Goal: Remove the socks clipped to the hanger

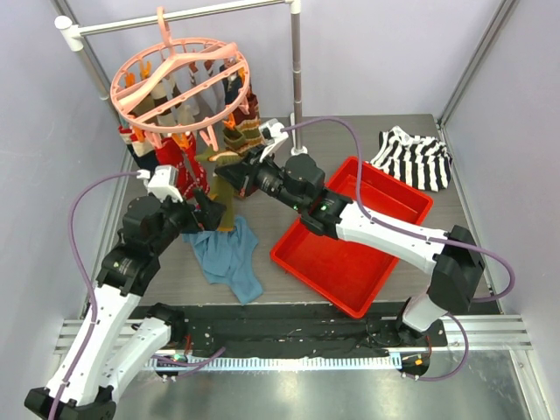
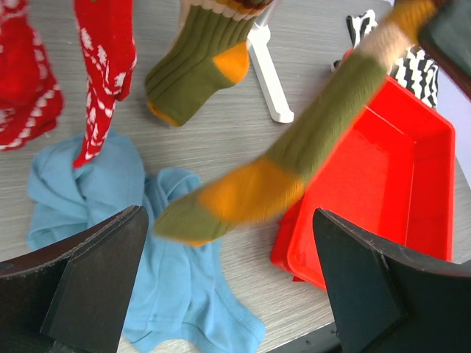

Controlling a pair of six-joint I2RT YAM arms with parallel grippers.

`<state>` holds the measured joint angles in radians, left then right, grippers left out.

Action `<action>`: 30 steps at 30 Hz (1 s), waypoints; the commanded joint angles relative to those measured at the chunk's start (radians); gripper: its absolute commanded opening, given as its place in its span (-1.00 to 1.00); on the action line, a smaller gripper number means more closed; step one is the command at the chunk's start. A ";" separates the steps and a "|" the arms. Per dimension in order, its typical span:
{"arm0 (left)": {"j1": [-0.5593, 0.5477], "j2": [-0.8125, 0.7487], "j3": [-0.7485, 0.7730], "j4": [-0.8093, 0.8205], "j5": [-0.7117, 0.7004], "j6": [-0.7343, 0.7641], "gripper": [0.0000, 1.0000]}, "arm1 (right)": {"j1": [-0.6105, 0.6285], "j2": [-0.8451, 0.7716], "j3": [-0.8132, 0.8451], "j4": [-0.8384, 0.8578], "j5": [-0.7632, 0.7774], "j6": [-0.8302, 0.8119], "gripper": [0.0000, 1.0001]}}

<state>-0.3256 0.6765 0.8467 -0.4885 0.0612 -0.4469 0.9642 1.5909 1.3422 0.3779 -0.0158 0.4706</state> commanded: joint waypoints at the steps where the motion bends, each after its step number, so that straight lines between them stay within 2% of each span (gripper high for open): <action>1: -0.001 0.058 0.048 0.077 0.040 -0.021 0.99 | 0.021 -0.035 -0.018 0.039 -0.021 0.036 -0.98; 12: -0.001 0.205 0.308 -0.169 -0.054 -0.117 0.94 | 0.021 -0.091 -0.106 -0.016 0.054 -0.044 -0.98; 23: -0.001 0.308 0.451 -0.120 -0.181 -0.139 0.88 | 0.021 -0.129 -0.149 -0.031 0.077 -0.087 -0.98; 30: -0.001 0.333 0.519 -0.130 -0.172 -0.133 0.88 | 0.021 -0.124 -0.141 -0.037 0.112 -0.093 -0.98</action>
<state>-0.3256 1.0241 1.3281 -0.6399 -0.0910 -0.5766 0.9802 1.4982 1.1938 0.3103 0.0517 0.3969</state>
